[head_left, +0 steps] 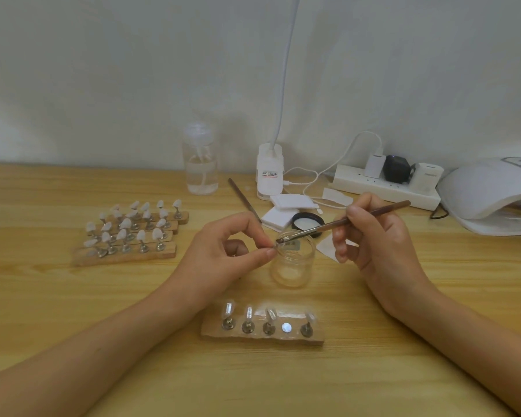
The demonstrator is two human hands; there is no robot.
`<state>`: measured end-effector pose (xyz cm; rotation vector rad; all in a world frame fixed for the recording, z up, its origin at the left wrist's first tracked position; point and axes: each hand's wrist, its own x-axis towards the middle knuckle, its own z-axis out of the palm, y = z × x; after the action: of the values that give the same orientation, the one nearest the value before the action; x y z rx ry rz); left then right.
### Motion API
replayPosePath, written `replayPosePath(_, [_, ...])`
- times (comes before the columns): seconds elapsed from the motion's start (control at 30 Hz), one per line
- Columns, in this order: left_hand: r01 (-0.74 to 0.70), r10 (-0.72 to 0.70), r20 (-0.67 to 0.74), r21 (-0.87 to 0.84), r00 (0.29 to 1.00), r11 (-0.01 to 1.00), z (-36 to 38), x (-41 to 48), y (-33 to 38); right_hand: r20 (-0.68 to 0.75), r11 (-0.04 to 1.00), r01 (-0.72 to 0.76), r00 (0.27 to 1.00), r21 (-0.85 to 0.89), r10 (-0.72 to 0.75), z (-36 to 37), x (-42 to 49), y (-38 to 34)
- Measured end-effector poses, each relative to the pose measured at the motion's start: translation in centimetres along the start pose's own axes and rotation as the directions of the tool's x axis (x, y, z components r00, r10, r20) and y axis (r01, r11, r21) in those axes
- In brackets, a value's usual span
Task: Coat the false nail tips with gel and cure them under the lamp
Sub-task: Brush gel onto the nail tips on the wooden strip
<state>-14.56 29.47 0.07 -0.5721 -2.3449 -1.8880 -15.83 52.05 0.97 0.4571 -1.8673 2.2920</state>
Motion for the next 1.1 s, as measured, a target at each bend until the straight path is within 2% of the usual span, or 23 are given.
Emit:
replayPosePath(0.17, [0.000,0.000,0.000,0.004,1.000,1.000,-0.04,0.05,-0.11,-0.068,1.000,-0.016,0.998,-0.003,0.016,-0.23,0.12,0.18])
replayPosePath(0.3, [0.001,-0.001,0.005,0.008,1.000,1.000,-0.06,0.08,-0.13,-0.012,1.000,0.001,1.000,-0.010,-0.001,0.03,0.02,0.05])
replayPosePath(0.43, [0.001,-0.001,0.002,0.005,1.000,1.000,-0.04,0.10,-0.14,-0.065,1.000,-0.004,0.998,-0.016,0.003,-0.23,0.12,0.23])
replayPosePath(0.57, [0.002,-0.002,0.004,0.021,1.000,1.000,-0.09,0.03,-0.16,0.007,0.999,0.042,0.999,-0.002,-0.042,0.04,-0.09,0.08])
replayPosePath(0.7, [0.006,-0.006,-0.002,0.022,1.000,1.000,-0.08,0.04,-0.19,-0.053,0.999,0.023,0.998,-0.035,-0.025,-0.13,0.01,0.15])
replayPosePath(0.8, [0.007,-0.007,0.004,0.027,1.000,1.000,-0.09,0.08,-0.25,-0.014,0.999,0.041,0.999,0.015,-0.040,-0.01,0.00,0.02])
replayPosePath(0.87, [0.007,-0.007,0.002,0.026,1.000,1.000,-0.09,0.10,-0.29,0.004,0.999,0.035,0.999,-0.019,-0.035,0.10,-0.04,0.08])
replayPosePath(1.0, [0.008,-0.008,0.001,0.021,1.000,1.000,-0.05,0.09,-0.28,-0.074,0.999,0.008,0.997,-0.039,-0.010,-0.15,0.10,0.20])
replayPosePath(1.1, [-0.001,0.001,0.007,0.020,1.000,1.000,-0.08,0.11,-0.24,-0.017,0.999,0.031,0.999,0.010,-0.031,-0.01,0.11,0.10])
